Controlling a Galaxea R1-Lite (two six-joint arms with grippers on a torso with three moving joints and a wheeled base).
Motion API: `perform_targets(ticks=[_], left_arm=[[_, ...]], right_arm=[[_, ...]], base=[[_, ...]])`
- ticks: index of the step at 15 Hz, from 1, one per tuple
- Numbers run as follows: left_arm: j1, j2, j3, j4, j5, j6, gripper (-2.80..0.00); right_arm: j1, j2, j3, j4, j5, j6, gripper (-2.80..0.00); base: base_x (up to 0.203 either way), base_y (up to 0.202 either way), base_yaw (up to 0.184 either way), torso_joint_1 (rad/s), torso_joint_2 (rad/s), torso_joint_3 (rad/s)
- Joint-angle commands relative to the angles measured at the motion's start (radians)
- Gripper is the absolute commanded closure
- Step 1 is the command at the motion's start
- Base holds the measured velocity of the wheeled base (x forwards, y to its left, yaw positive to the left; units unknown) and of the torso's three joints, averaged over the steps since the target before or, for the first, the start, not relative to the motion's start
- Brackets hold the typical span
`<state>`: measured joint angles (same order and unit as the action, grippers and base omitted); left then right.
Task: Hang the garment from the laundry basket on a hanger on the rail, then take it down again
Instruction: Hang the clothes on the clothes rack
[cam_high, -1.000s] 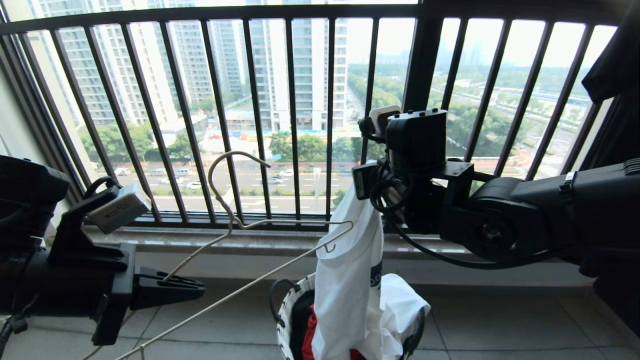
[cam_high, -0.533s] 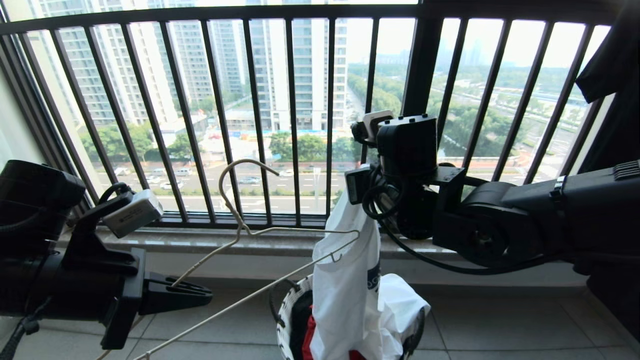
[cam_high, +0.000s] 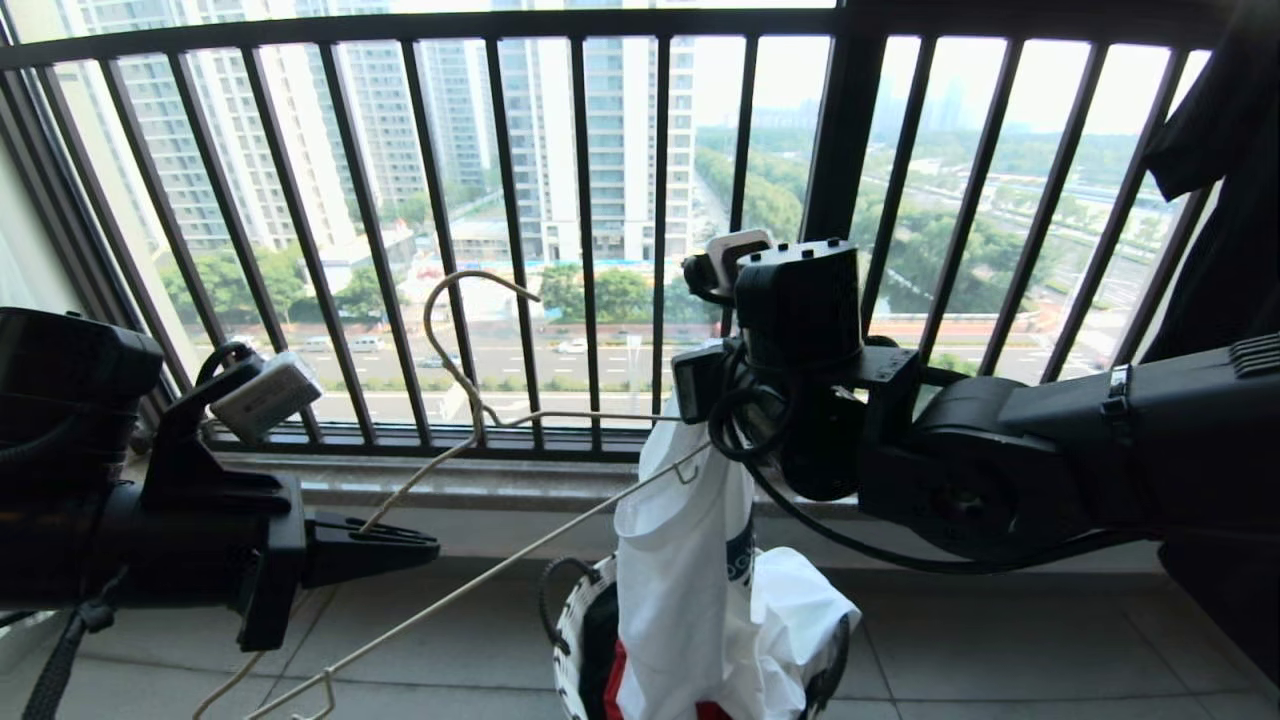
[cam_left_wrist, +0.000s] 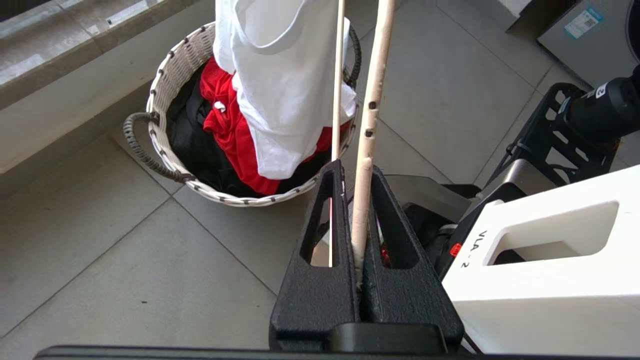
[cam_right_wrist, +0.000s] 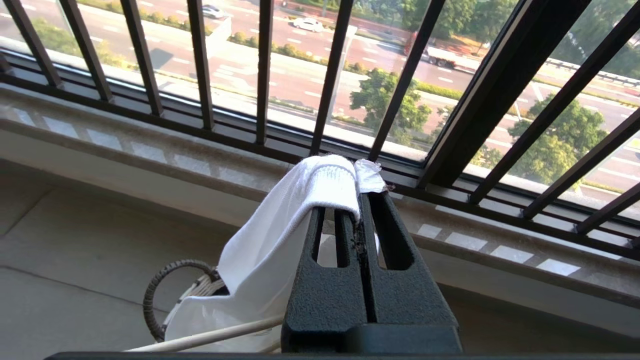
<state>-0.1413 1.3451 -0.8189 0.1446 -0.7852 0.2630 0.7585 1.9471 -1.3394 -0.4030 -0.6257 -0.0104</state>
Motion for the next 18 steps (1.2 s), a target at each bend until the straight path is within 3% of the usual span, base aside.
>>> perform_targets(ticks=[1, 6, 9, 18], left_arm=[[0.002, 0.006, 0.014, -0.024, 0.014, -0.001, 0.00], [0.000, -0.031, 0.028, -0.025, 0.024, 0.008, 0.00], [0.000, -0.046, 0.064, -0.030, 0.026, 0.079, 0.00], [0.003, -0.026, 0.063, -0.054, 0.026, 0.068, 0.00]], right_arm=[[0.002, -0.007, 0.002, -0.002, -0.005, 0.000, 0.00], [-0.031, 0.000, -0.007, -0.004, -0.003, -0.005, 0.00], [-0.047, 0.001, -0.017, -0.004, 0.000, -0.005, 0.00], [-0.012, 0.000, -0.004, -0.003, -0.003, 0.000, 0.00]], base=[[0.000, 0.000, 0.000, 0.000, 0.00, 0.000], [0.000, 0.000, 0.000, 0.000, 0.00, 0.000], [0.000, 0.000, 0.000, 0.000, 0.00, 0.000], [0.000, 0.000, 0.000, 0.000, 0.00, 0.000]])
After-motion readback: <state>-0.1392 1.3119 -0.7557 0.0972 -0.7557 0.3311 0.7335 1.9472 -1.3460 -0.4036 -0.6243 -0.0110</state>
